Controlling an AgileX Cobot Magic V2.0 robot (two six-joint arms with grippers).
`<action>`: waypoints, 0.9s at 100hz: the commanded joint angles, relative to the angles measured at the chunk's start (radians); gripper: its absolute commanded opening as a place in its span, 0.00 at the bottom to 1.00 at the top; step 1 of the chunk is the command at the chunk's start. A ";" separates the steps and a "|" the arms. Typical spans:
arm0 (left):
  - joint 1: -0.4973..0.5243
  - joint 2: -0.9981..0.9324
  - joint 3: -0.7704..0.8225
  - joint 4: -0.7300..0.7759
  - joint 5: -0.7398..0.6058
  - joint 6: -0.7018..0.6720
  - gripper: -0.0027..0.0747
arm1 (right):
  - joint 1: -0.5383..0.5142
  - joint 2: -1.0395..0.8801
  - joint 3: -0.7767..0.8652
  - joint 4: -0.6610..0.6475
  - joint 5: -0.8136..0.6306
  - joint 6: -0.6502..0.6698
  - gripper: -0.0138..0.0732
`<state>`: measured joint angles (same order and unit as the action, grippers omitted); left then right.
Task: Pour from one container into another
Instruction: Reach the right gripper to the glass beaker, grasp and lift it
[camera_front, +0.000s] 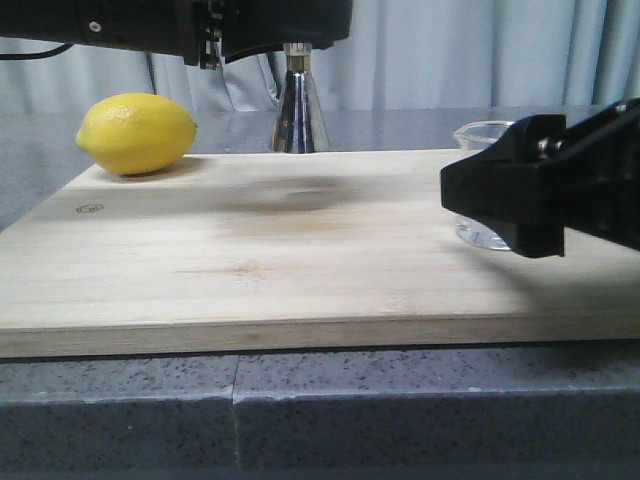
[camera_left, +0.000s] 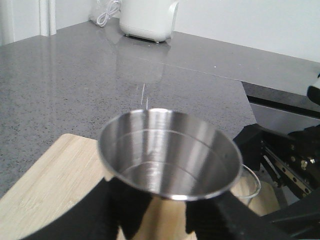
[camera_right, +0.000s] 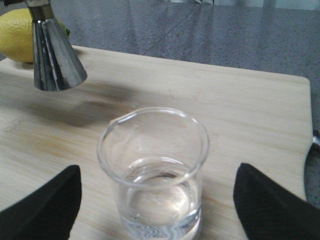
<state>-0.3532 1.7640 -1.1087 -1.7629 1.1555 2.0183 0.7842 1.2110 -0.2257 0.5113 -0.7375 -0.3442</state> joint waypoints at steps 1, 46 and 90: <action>-0.007 -0.047 -0.030 -0.088 0.096 -0.008 0.37 | -0.001 0.016 -0.023 -0.044 -0.116 0.019 0.78; -0.007 -0.047 -0.030 -0.088 0.096 -0.008 0.37 | -0.001 0.081 -0.023 -0.044 -0.197 0.021 0.66; -0.007 -0.047 -0.030 -0.088 0.096 -0.008 0.37 | -0.001 0.079 -0.027 -0.044 -0.193 0.021 0.47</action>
<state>-0.3532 1.7640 -1.1087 -1.7613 1.1555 2.0183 0.7842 1.3062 -0.2257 0.4926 -0.8484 -0.3234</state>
